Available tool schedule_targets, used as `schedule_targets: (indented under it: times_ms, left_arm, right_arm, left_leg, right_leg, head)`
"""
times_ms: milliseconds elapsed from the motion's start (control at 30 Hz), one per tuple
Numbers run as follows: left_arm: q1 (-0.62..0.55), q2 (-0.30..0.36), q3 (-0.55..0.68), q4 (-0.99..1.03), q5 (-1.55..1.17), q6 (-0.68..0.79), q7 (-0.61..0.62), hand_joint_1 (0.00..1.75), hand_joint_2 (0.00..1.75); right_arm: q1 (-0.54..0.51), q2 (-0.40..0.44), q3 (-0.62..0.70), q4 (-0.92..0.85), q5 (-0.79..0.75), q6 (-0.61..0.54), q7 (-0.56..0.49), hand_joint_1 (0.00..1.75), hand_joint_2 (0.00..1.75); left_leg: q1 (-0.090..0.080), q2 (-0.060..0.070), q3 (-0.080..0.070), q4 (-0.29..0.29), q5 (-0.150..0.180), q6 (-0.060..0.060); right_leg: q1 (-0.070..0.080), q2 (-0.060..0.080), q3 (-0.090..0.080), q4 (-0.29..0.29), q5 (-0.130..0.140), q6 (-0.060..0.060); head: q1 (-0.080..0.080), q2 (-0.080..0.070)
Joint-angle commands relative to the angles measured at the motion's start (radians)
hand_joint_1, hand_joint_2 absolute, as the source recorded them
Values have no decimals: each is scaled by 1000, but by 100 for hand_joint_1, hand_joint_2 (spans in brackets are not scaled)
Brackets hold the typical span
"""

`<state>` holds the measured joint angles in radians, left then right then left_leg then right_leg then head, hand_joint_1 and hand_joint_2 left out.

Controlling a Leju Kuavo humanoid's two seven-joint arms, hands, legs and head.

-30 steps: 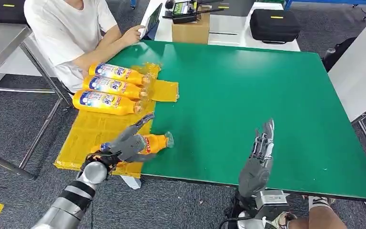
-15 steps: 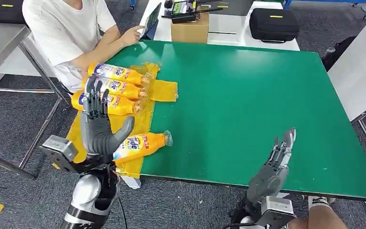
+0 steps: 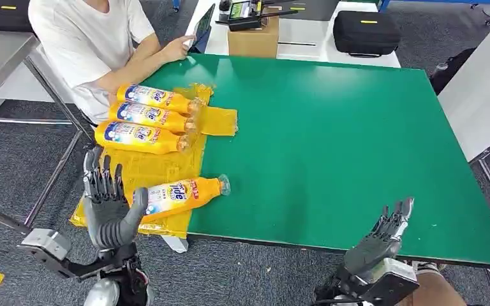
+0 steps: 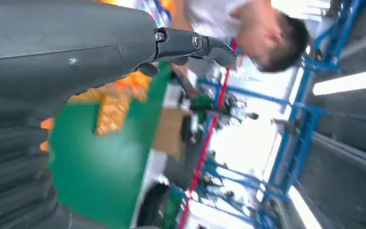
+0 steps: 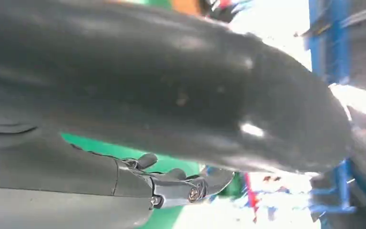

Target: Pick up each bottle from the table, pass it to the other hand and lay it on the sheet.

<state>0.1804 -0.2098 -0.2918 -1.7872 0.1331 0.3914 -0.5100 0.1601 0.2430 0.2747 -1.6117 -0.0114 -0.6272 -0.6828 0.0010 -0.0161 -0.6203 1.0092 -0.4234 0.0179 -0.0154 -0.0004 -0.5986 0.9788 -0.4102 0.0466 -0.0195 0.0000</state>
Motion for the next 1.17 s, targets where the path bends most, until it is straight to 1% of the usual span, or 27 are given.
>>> schedule_targets:
  times_ms: [33, 67, 100, 167, 200, 267, 300, 367, 400, 467, 500, 533, 567, 633, 667, 700, 767, 833, 867, 933, 967, 1000, 1033, 1067, 1100, 1133, 1167]
  left_arm:
    - [-23, 44, -47, 133, -149, 15, -37, 0, 175]
    - [-26, 44, -49, 138, -169, 21, -41, 0, 175]
    - [-34, 39, -51, 164, -258, 58, -35, 0, 175]
    - [-32, 36, -44, 170, -261, 54, -34, 0, 175]
    - [-34, 38, -44, 179, -230, 7, -7, 0, 175]
    - [-31, 37, -35, 195, -235, -10, -9, 0, 175]
    - [-24, 36, -27, 198, -222, -34, -20, 0, 175]
    - [-14, 37, -19, 196, -222, -37, -30, 0, 175]
    - [-12, 34, -16, 196, -257, -21, -53, 0, 175]
    - [-13, 28, -15, 199, -264, -31, -44, 0, 175]
    - [-13, 28, -15, 199, -264, -31, -44, 0, 175]
    - [-15, 23, -16, 201, -264, -31, -44, 0, 175]
    - [-15, 23, -16, 201, -264, -31, -44, 0, 175]
    - [-18, 30, -30, 205, -236, -89, -17, 0, 175]
    - [-20, 35, -41, 210, -288, -66, -31, 0, 175]
    - [-24, 35, -51, 217, -334, -46, -36, 0, 175]
    - [-26, 42, -50, 228, -331, -75, -4, 0, 175]
    - [-27, 42, -39, 230, -358, -71, -4, 0, 175]
    - [-27, 42, -39, 230, -358, -71, -4, 0, 175]
    - [-37, 43, -31, 246, -453, -32, -11, 0, 175]
    - [-40, 35, -24, 257, -468, -19, -15, 0, 175]
    - [-49, 26, -17, 274, -465, -33, -27, 0, 175]
    - [-55, 15, -5, 282, -436, -53, -32, 0, 175]
    - [-62, 16, -6, 290, -431, -56, -41, 0, 175]
    - [-75, 9, -4, 308, -431, -43, -63, 0, 175]
    - [-80, 3, -6, 316, -429, -32, -70, 0, 175]
    - [-83, 0, -11, 322, -416, -34, -72, 0, 175]
  right_arm:
    - [-53, -55, 30, 159, 140, 2, -6, 0, 0]
    - [-55, -55, 29, 163, 149, 2, -5, 0, 175]
    - [-58, -60, 36, 187, 180, 36, 28, 0, 175]
    - [-51, -53, 32, 195, 189, 35, 24, 0, 175]
    - [-48, -54, 35, 205, 221, 15, 13, 0, 175]
    - [-36, -55, 43, 218, 228, 29, 24, 0, 175]
    - [-26, -60, 54, 220, 214, 60, 29, 0, 175]
    - [-13, -60, 60, 216, 218, 59, 27, 0, 175]
    - [-6, -63, 69, 210, 230, 53, 22, 0, 175]
    - [-1, -63, 69, 207, 251, 29, 26, 0, 175]
    - [-1, -63, 69, 207, 251, 29, 26, 0, 175]
    - [0, -64, 67, 205, 251, 26, 26, 0, 175]
    - [0, -64, 67, 205, 251, 26, 26, 0, 175]
    - [-3, -61, 62, 210, 252, 17, 39, 0, 175]
    - [-5, -67, 69, 213, 255, 24, 42, 0, 175]
    - [-5, -72, 78, 216, 272, 19, 37, 0, 175]
    - [-7, -75, 91, 217, 268, 39, 52, 0, 175]
    - [-13, -73, 93, 219, 271, 36, 55, 0, 175]
    - [-13, -73, 93, 219, 271, 36, 55, 0, 175]
    - [-33, -75, 104, 236, 326, 29, 94, 0, 175]
    - [-40, -68, 96, 247, 329, 35, 106, 0, 175]
    - [-58, -60, 78, 268, 336, 40, 106, 0, 175]
    - [-73, -51, 58, 282, 341, 30, 96, 0, 175]
    - [-87, -45, 39, 290, 338, 23, 81, 0, 175]
    - [-114, -35, -2, 323, 329, -36, 38, 0, 175]
    - [-134, -27, -36, 351, 287, -48, 21, 0, 175]
    - [-150, -18, -73, 375, 291, -71, -15, 0, 0]
  left_leg:
    - [1, 1, 6, -2, -1, -1]
    - [0, 0, 6, -3, 0, -1]
    - [0, 1, 8, -3, -1, -1]
    - [1, 2, 10, -3, -2, -1]
    - [0, 0, 4, -2, 0, -1]
    - [1, 1, 8, -3, -1, -1]
    - [1, 0, 6, -3, -1, -1]
    - [1, 1, 6, -3, -1, -1]
    - [1, 1, 8, -3, -2, -1]
    - [0, 0, 3, -2, 0, -1]
    - [1, 1, 7, -2, -2, -1]
    - [0, 1, 5, -2, -1, -1]
    - [1, 1, 7, -2, -2, -1]
    - [1, 0, 5, -2, -1, -1]
    - [0, 0, 3, -2, -1, -1]
    - [0, 1, 6, -2, -2, -1]
    - [0, 0, 4, -2, -1, -1]
    - [0, 1, 3, -1, -1, -1]
    - [0, 1, 6, -2, -2, -1]
    - [0, 0, 3, -2, -1, -1]
    - [1, 2, 6, -2, -2, -2]
    - [0, 1, 5, -2, -1, -1]
    - [0, 1, 3, -2, -1, -1]
    - [0, 2, 6, -2, -1, -1]
    - [1, 2, 4, -2, -1, -1]
    - [0, 1, 3, -2, 0, -1]
    - [0, 2, 6, -2, -1, -1]
  right_leg:
    - [1, -1, 7, -2, -1, -2]
    - [1, -1, 6, -3, 0, -2]
    - [1, 0, 8, -3, -1, -2]
    - [2, 1, 10, -4, -1, -3]
    - [1, 0, 5, -3, 0, -1]
    - [1, -1, 8, -3, -1, -2]
    - [1, 0, 7, -3, 0, -2]
    - [1, 0, 6, -3, -1, -2]
    - [1, 0, 9, -3, -2, -2]
    - [1, 0, 4, -2, 0, -1]
    - [1, 0, 7, -2, -2, -2]
    - [1, 0, 5, -2, -1, -1]
    - [1, 0, 7, -3, -1, -2]
    - [1, 0, 5, -2, -1, -2]
    - [0, 0, 3, -1, -1, -1]
    - [1, 0, 6, -2, -1, -2]
    - [1, -1, 4, -2, -1, -1]
    - [0, 0, 3, -2, 0, -1]
    - [0, 0, 5, -2, -1, -2]
    - [1, 0, 3, -2, 0, -1]
    - [1, 0, 6, -2, -1, -2]
    - [1, 0, 5, -2, -1, -2]
    - [1, 0, 3, -2, 0, -1]
    - [1, 1, 6, -2, -1, -2]
    - [1, 1, 4, -2, 0, -2]
    - [0, 0, 3, -2, 0, -1]
    - [1, 0, 6, -2, 0, -2]
  head:
    - [0, 0]
    - [0, 0]
    - [0, 0]
    - [0, 0]
    - [0, 0]
    - [0, 0]
    - [0, 0]
    - [0, 0]
    - [0, 0]
    - [0, 0]
    - [0, 0]
    - [0, 0]
    - [0, 0]
    - [0, 0]
    - [0, 0]
    - [0, 0]
    - [0, 0]
    - [0, 0]
    - [0, 0]
    - [0, 0]
    - [0, 0]
    - [0, 0]
    - [0, 0]
    - [0, 0]
    - [0, 0]
    - [0, 0]
    - [0, 0]
